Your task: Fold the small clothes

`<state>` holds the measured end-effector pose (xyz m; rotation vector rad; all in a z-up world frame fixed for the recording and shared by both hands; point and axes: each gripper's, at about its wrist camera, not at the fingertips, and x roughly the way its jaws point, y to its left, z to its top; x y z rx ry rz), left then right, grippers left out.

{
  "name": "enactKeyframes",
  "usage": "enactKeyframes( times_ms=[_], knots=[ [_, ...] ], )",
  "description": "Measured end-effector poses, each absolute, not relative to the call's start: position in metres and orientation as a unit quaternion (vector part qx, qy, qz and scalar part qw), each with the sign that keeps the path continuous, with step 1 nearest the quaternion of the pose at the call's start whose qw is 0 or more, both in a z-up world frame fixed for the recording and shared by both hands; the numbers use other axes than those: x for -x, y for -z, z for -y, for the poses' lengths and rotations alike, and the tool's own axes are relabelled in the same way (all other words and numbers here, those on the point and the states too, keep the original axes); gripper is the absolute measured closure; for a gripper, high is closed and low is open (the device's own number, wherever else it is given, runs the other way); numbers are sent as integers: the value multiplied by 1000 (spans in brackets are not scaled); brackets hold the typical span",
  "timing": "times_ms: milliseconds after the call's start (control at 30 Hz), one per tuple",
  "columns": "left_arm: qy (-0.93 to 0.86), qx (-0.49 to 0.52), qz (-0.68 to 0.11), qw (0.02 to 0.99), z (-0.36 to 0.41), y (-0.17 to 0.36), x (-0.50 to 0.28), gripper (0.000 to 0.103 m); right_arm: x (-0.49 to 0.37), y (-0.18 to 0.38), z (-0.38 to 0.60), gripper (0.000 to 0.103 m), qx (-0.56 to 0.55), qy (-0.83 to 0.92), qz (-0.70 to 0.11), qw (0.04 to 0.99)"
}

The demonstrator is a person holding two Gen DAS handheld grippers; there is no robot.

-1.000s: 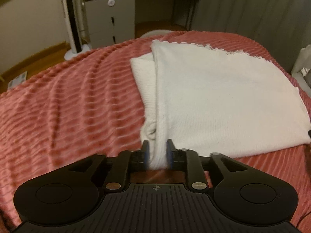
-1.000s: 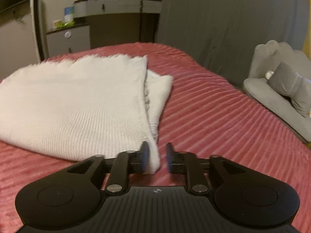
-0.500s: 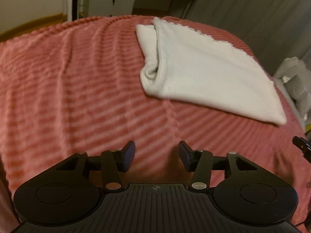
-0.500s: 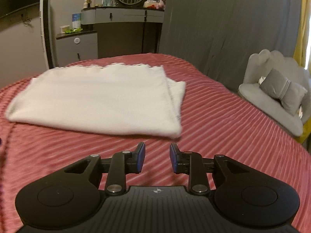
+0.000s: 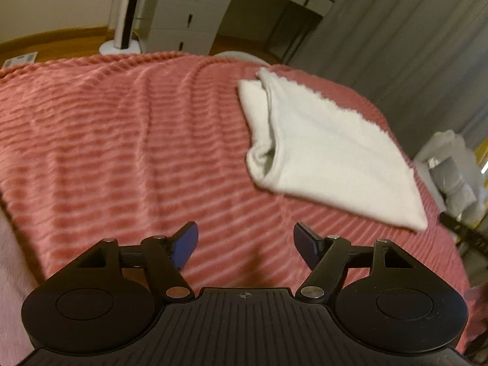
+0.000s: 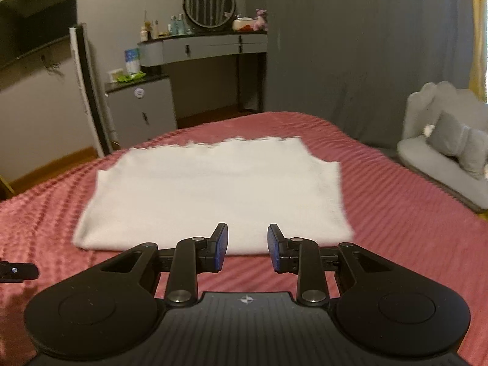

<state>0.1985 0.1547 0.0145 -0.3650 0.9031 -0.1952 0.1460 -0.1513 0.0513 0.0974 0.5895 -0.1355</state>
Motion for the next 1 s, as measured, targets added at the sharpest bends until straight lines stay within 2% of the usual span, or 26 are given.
enactKeyframes(
  times_ms=[167, 567, 667, 733, 767, 800, 833, 900, 1000],
  knots=[
    [96, 177, -410, 890, -148, -16, -230, 17, -178, -21, 135, 76, -36, 35, -302, 952],
    [92, 156, -433, 883, -101, 30, -333, 18, -265, 34, 160, 79, -28, -15, -294, 955],
    [93, 142, -427, 888, -97, 34, -339, 23, -269, 37, 190, 80, -8, -20, -279, 960],
    [93, 148, -424, 889, -96, 33, -343, 30, -267, 38, 218, 90, -13, 5, -273, 962],
    [90, 150, -425, 888, -96, 33, -345, 36, -266, 39, 229, 81, -19, 27, -275, 961],
    [90, 157, -423, 888, -95, 32, -347, 46, -265, 41, 243, 76, -36, 41, -277, 959],
    [94, 164, -422, 887, -96, 31, -348, 53, -263, 42, 255, 76, -68, 37, -272, 959],
    [92, 171, -423, 885, -97, 31, -350, 57, -262, 41, 255, 76, -69, 54, -272, 958],
    [93, 171, -427, 883, -97, 32, -352, 54, -260, 34, 231, 75, -29, 64, -270, 960]
  ],
)
